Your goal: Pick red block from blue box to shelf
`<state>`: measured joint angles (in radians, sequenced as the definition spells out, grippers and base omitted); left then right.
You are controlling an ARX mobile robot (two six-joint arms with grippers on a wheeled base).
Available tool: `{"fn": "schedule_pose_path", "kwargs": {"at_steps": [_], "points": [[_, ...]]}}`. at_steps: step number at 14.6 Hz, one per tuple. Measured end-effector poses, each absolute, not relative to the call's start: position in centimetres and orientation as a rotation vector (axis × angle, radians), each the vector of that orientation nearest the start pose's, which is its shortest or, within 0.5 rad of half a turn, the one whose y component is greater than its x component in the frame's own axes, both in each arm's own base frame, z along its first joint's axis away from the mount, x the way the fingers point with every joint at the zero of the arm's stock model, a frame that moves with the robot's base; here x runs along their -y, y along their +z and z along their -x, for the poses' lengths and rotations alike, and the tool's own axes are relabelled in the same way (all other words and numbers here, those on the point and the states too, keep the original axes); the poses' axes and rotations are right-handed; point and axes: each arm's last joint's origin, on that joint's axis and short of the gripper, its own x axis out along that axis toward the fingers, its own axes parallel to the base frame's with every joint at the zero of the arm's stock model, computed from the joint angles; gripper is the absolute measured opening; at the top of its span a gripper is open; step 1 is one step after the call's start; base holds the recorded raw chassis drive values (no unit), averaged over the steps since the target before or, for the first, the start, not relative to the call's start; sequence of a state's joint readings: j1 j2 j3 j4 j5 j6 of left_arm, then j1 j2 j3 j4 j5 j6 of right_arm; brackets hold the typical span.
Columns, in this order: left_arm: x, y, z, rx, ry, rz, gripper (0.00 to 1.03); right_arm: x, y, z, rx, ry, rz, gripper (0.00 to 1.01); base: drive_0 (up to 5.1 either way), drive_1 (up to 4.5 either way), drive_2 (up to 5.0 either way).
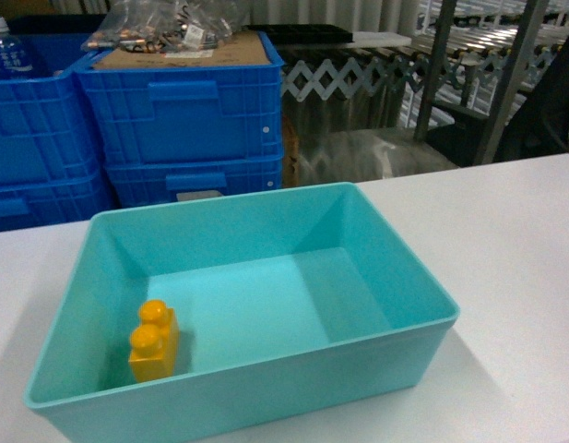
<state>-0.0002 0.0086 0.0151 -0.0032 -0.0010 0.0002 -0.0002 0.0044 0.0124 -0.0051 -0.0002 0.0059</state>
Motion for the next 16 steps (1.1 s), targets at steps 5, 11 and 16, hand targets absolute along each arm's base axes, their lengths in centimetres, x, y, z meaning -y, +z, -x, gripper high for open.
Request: {"fn": "schedule_pose_path", "kwargs": {"at_steps": [5,11,16], "points": [[0.0,16.76,-9.73,0.003,0.0,0.0,0.98,0.0,16.69,-9.72,0.003,0.0,-0.006,0.28,-1.7,-1.71,-1.7],[0.0,16.76,-9.73,0.003,0.001,0.0,0.98,0.0,16.69,-9.72,0.003,0.0,-0.006,0.28,-1.7,-1.67,-1.7],[0.0,16.76,-9.73,0.003,0.0,0.0,0.98,0.0,16.69,-9.72,0.003,0.0,-0.006,0.28,-1.6,-1.63,-1.6]]}}
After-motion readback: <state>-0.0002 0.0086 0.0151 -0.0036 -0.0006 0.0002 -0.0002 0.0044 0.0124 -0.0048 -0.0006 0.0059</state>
